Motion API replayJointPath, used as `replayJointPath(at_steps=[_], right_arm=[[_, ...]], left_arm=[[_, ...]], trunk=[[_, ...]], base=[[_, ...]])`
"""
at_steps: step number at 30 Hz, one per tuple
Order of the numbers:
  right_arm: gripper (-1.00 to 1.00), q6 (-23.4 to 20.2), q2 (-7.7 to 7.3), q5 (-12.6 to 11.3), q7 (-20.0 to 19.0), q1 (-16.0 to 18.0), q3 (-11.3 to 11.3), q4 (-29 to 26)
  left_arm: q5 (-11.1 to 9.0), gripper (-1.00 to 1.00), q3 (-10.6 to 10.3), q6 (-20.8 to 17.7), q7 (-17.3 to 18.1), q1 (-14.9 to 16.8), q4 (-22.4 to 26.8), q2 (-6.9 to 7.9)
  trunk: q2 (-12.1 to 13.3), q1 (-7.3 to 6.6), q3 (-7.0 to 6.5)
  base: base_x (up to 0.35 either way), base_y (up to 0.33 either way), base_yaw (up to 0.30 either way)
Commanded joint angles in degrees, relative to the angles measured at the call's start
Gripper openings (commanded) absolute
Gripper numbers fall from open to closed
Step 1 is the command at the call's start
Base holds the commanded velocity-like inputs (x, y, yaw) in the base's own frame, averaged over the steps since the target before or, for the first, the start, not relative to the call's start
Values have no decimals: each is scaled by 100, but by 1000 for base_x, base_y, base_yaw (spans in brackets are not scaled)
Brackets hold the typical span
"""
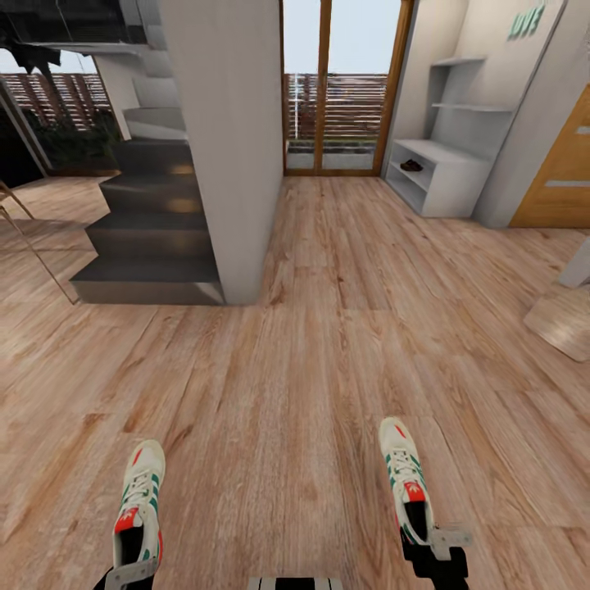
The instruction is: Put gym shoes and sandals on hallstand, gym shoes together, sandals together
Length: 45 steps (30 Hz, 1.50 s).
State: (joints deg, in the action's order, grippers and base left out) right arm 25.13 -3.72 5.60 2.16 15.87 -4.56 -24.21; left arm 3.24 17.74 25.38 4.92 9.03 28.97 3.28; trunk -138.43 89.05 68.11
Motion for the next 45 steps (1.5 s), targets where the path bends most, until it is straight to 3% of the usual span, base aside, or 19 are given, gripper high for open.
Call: replayJointPath(at_steps=[1, 7, 21, 45], right_arm=[[-100, 113, 12, 59, 23, 0, -21, 105], [-100, 562, 29, 56, 30, -5, -19, 554], [-100, 598, 30, 52, 38, -5, -19, 601], [-100, 607, 38, 46, 38, -5, -19, 664]], left_arm=[[36, -100, 47, 22, 53, -3, -11, -8], [63, -100, 48, 28, 56, -17, -30, -11], [86, -100, 3, 96, 92, -22, -81, -21], [85, -100, 0, 99, 97, -19, -119, -45]], trunk=[[40, -24, -24], [281, -155, -185], [842, -463, -560], [842, -463, -773]], base=[[0, 0, 0], [0, 0, 0], [0, 0, 0], [0, 0, 0]])
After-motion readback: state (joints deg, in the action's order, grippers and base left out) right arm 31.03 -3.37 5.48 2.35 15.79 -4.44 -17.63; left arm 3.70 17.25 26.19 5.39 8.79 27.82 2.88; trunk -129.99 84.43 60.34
